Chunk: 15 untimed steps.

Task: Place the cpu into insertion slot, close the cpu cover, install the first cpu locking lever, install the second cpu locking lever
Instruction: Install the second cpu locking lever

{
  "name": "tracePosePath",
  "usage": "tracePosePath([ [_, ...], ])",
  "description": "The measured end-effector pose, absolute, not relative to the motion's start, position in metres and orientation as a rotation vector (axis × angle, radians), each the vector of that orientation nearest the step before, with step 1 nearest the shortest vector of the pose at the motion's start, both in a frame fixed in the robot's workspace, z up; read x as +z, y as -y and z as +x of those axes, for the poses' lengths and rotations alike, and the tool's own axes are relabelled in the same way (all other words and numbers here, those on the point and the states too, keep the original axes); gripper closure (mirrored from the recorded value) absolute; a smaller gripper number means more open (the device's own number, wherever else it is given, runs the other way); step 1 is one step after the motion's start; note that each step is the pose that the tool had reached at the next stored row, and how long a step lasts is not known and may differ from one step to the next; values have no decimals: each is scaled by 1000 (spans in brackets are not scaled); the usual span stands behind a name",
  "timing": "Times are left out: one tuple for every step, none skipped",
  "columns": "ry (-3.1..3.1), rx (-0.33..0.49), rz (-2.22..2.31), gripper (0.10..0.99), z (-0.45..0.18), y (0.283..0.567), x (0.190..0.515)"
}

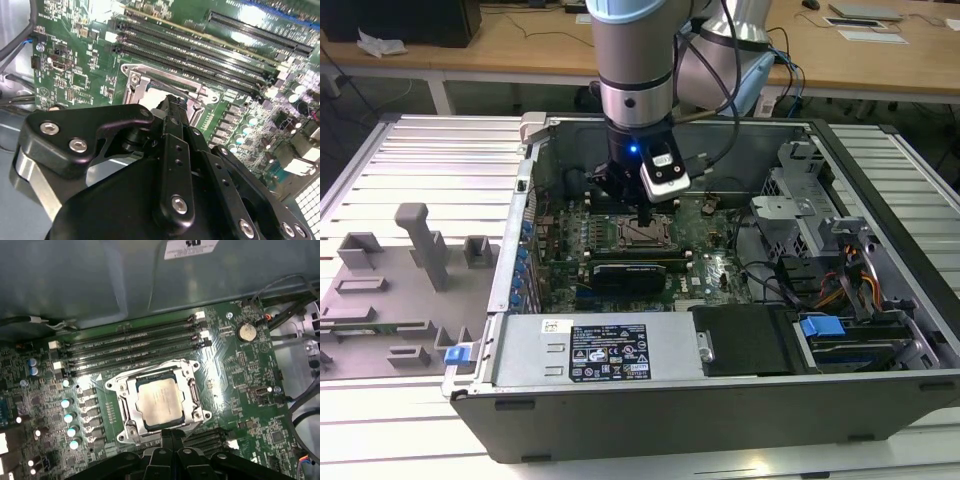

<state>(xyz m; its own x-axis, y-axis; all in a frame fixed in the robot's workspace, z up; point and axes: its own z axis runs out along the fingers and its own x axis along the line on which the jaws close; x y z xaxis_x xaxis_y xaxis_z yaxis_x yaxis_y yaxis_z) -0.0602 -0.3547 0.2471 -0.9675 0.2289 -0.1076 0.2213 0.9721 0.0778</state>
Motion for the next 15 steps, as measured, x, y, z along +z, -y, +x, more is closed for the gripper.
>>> tracePosePath([
  [-3004,99,344,980,-60,358,247],
  [-3004,99,344,980,-60,361,247],
  [-3004,99,344,980,-60,363,247],
  [-3004,98,344,980,-60,366,247],
  [-3004,98,344,980,-60,367,247],
  [-3004,98,344,980,-60,368,247],
  [-3004,98,344,980,-60,368,246],
  [-3004,98,344,980,-60,369,246],
  [-3009,97,342,980,-60,369,245],
  [-3016,97,333,980,-60,369,244],
  [-3023,97,321,980,-60,369,244],
  [-3038,97,286,980,-60,369,242],
  [-3049,97,264,980,-60,369,242],
  [-3060,97,247,980,-60,369,241],
  [-3068,96,242,980,-60,369,241],
])
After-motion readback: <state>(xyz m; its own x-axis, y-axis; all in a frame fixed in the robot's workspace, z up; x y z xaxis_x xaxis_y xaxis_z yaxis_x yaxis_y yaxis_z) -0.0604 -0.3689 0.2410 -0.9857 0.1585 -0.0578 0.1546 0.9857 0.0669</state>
